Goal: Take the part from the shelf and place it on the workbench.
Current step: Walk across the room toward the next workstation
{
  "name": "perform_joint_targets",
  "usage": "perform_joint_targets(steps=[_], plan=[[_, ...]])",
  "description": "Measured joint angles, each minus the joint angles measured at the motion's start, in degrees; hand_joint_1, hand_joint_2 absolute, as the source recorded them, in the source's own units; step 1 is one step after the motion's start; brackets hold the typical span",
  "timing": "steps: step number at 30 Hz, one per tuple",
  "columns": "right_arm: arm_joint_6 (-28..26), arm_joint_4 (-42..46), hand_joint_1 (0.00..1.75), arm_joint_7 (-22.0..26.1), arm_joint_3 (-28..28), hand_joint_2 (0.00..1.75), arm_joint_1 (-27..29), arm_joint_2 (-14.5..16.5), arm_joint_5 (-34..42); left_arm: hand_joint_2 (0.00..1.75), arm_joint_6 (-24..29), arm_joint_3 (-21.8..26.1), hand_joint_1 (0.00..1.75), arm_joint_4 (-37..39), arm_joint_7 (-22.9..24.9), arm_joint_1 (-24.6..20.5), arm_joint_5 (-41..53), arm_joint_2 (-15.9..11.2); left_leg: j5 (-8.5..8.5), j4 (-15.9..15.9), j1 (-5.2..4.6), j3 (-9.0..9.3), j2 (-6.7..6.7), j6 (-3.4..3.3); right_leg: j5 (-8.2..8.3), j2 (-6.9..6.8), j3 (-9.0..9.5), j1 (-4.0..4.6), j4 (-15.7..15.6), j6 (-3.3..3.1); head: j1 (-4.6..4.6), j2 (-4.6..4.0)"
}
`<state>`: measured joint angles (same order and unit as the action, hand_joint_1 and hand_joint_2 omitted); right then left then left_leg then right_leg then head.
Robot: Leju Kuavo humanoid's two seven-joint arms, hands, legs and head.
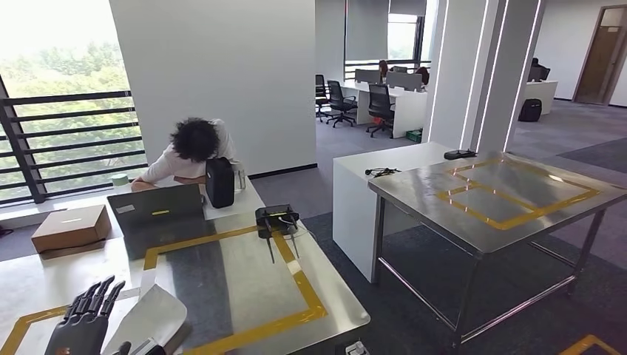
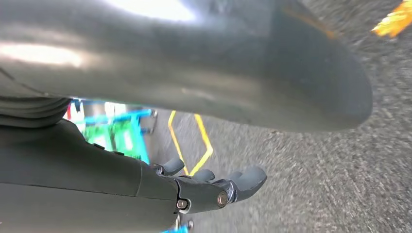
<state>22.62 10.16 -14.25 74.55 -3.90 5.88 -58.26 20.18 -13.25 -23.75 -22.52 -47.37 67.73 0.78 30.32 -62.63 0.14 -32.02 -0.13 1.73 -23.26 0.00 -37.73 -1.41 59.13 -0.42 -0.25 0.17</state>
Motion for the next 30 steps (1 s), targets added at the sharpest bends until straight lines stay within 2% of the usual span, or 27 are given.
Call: perform_joint_targets(steps=[1,2,4,5,6,7,9,10,11,12,13,15,16,17,18,20,21,22,23,25,26,27,28,30], plan=[[0.15,0.0,0.0,-0.03,-0.57,0.0,0.0,0.01,-0.72,1.75,0.07,0.01,0.0,-0.01,-0.07,-0.08,-0.16,0.08,-0.27,2.46,-0.17,1.5,-0.05,-0.35,0.38,0.01,-0.14,-0.01,-0.03,0.35,0.03,0.0],[0.09,0.0,0.0,0.23,-1.13,0.0,0.0,0.03,-1.27,1.75,0.21,0.02,0.0,-0.01,-0.14,-0.11,-0.33,0.12,-0.18,3.56,-0.35,1.99,-0.11,-0.79,0.74,0.02,-0.16,-0.03,-0.13,0.77,0.06,0.0],[-0.6,0.0,0.0,1.53,-1.92,0.0,0.02,0.05,-1.77,1.75,0.6,0.05,0.0,0.01,-0.31,-0.05,-0.76,0.13,-0.86,3.91,-0.55,1.5,-0.13,-1.82,1.41,0.03,-0.14,-0.15,-0.48,1.71,0.06,0.0],[-1.26,0.0,0.0,2.59,-2.18,0.0,0.05,0.04,-1.86,1.75,0.82,0.07,0.0,0.0,-0.41,-0.01,-0.98,0.11,-1.29,4.2,-0.49,1.37,-0.06,-2.37,1.19,0.05,-0.32,-0.21,-0.35,2.1,0.06,0.0],[-2.39,0.0,0.0,3.72,-2.4,0.0,0.08,0.02,-2.04,1.75,0.99,0.1,0.0,-0.01,-0.53,0.04,-1.25,0.09,-1.94,4.47,-0.42,1.11,0.0,-2.9,-0.02,0.06,-0.79,-0.25,0.6,2.39,0.1,0.0],[-3.87,0.0,0.0,4.9,-2.68,0.0,0.1,-0.02,-2.38,1.75,1.17,0.16,0.0,-0.01,-0.64,0.13,-1.47,0.04,-2.67,4.69,-0.29,0.73,0.06,-3.32,-2.07,0.08,-1.56,-0.26,2.6,2.58,0.17,0.0],[-7.26,0.0,0.0,7.11,-3.48,0.0,0.07,-0.22,-3.51,1.75,1.46,0.33,0.0,-0.01,-0.83,0.55,-1.88,-0.13,-3.8,4.67,-0.35,-0.49,0.06,-3.72,-7.49,0.09,-3.78,-0.17,9.62,2.81,0.31,0.0],[-8.65,0.0,0.0,8.04,-3.98,0.0,0.05,-0.35,-4.11,1.75,1.57,0.4,0.0,-0.01,-0.89,0.88,-2.03,-0.24,-4.28,4.59,-0.41,-1.2,0.06,-3.74,-9.17,0.09,-4.57,-0.12,12.97,2.89,0.34,0.0],[-9.7,0.0,0.0,8.81,-4.45,0.0,0.03,-0.5,-4.62,1.75,1.64,0.44,0.0,-0.01,-0.95,1.2,-2.18,-0.37,-4.72,4.47,-0.47,-1.9,0.06,-3.72,-9.83,0.09,-4.67,-0.06,15.01,2.92,0.37,0.0],[-10.52,0.0,0.0,9.49,-4.86,0.0,0.01,-0.61,-5.03,1.75,1.67,0.45,0.0,-0.01,-1.0,1.46,-2.31,-0.5,-5.12,4.33,-0.51,-2.55,0.06,-3.65,-9.44,0.09,-3.74,0.0,14.98,2.86,0.4,0.0],[-11.12,0.0,0.0,10.01,-5.27,0.0,0.0,-0.71,-5.33,1.75,1.7,0.46,0.0,-0.01,-1.03,1.63,-2.4,-0.62,-5.46,4.16,-0.52,-3.12,0.05,-3.54,-8.31,0.09,-1.56,0.05,12.51,2.7,0.43,0.0],[-12.39,0.01,0.0,11.03,-6.03,0.0,-0.1,-0.93,-5.94,1.75,1.86,0.5,0.0,-0.17,-1.0,1.75,-2.67,-0.9,-6.04,3.8,-0.57,-3.97,0.05,-3.12,-6.59,0.09,4.13,0.27,4.66,2.14,0.45,0.0],[-13.16,0.01,0.0,11.5,-6.44,0.0,-0.11,-1.03,-6.35,1.75,1.97,0.54,0.0,-0.28,-0.9,1.77,-2.8,-1.05,-6.28,3.68,-0.61,-4.2,0.06,-2.83,-6.02,0.12,5.96,0.46,1.91,1.79,0.43,0.0],[-14.13,0.02,0.0,11.92,-6.86,0.0,-0.14,-1.15,-6.83,1.75,2.1,0.58,0.0,-0.41,-0.78,1.8,-2.92,-1.21,-6.51,3.59,-0.64,-4.34,0.07,-2.5,-5.98,0.15,6.78,0.64,0.42,1.42,0.42,0.0],[-15.03,0.02,0.0,12.26,-7.24,0.0,-0.14,-1.27,-7.31,1.75,2.21,0.62,0.0,-0.54,-0.65,1.87,-3.01,-1.41,-6.79,3.67,-0.67,-4.41,0.08,-2.14,-5.77,0.19,6.61,0.8,0.35,1.09,0.39,0.0],[-16.64,0.02,0.0,12.84,-8.13,0.0,-0.14,-1.45,-8.37,1.75,2.44,0.76,0.0,-0.82,-0.41,2.07,-3.18,-1.94,-7.06,3.7,-0.67,-4.72,0.05,-1.4,-5.23,0.14,6.24,0.61,-0.33,0.26,0.39,0.0],[-17.1,0.02,0.0,13.08,-8.55,0.0,-0.14,-1.5,-8.84,1.75,2.54,0.84,0.0,-0.97,-0.33,2.2,-3.26,-2.27,-6.28,3.06,-0.64,-5.15,0.03,-1.05,-4.73,0.08,5.97,0.46,-0.54,-0.18,0.31,0.0],[-17.47,0.02,0.0,13.28,-8.99,0.0,-0.13,-1.53,-9.28,1.75,2.65,0.92,0.0,-1.12,-0.28,2.34,-3.35,-2.62,-4.68,1.38,-0.57,-5.9,0.0,-0.72,-4.19,0.01,5.63,0.3,-0.75,-0.57,0.25,0.0],[-17.76,0.02,0.0,13.43,-9.42,0.0,-0.12,-1.56,-9.66,1.75,2.74,1.0,0.0,-1.24,-0.26,2.51,-3.44,-2.91,-2.37,-1.44,-0.42,-6.93,-0.03,-0.43,-3.73,-0.06,5.2,0.27,-0.81,-0.83,0.17,0.0],[-18.28,0.02,0.0,13.58,-10.14,0.0,-0.06,-1.62,-10.22,1.75,2.87,1.28,0.0,-1.46,-0.25,3.11,-3.53,-3.39,1.98,-8.63,-0.2,-9.1,-0.01,0.1,-2.9,-0.05,4.11,0.27,-0.79,-1.01,0.06,0.0],[-18.53,0.02,0.0,13.62,-10.42,0.0,-0.03,-1.64,-10.48,1.75,2.91,1.42,0.0,-1.55,-0.24,3.52,-3.54,-3.56,2.87,-10.93,-0.1,-9.43,0.0,0.27,-2.49,-0.04,3.56,0.27,-0.76,-0.98,0.02,0.0],[-18.8,0.02,0.0,13.61,-10.67,0.0,-0.02,-1.66,-10.68,1.75,2.95,1.52,0.0,-1.67,-0.22,3.88,-3.54,-3.7,2.74,-11.28,-0.01,-8.79,0.0,0.34,-2.11,-0.04,3.05,0.27,-0.72,-0.89,0.0,0.0],[-19.03,0.02,0.0,13.57,-10.87,0.0,-0.02,-1.66,-10.85,1.75,2.98,1.57,0.0,-1.82,-0.22,4.12,-3.54,-3.8,1.74,-9.36,0.06,-7.02,0.01,0.32,-1.76,-0.04,2.61,0.27,-0.66,-0.77,-0.03,0.0],[-19.39,0.02,0.0,13.42,-11.31,0.0,-0.06,-1.65,-11.03,1.75,3.01,1.68,0.0,-2.28,-0.25,4.21,-3.54,-3.92,-0.35,-1.51,0.04,-1.54,0.01,-0.05,-1.19,-0.08,1.96,0.29,-0.54,-0.36,-0.05,0.0]])
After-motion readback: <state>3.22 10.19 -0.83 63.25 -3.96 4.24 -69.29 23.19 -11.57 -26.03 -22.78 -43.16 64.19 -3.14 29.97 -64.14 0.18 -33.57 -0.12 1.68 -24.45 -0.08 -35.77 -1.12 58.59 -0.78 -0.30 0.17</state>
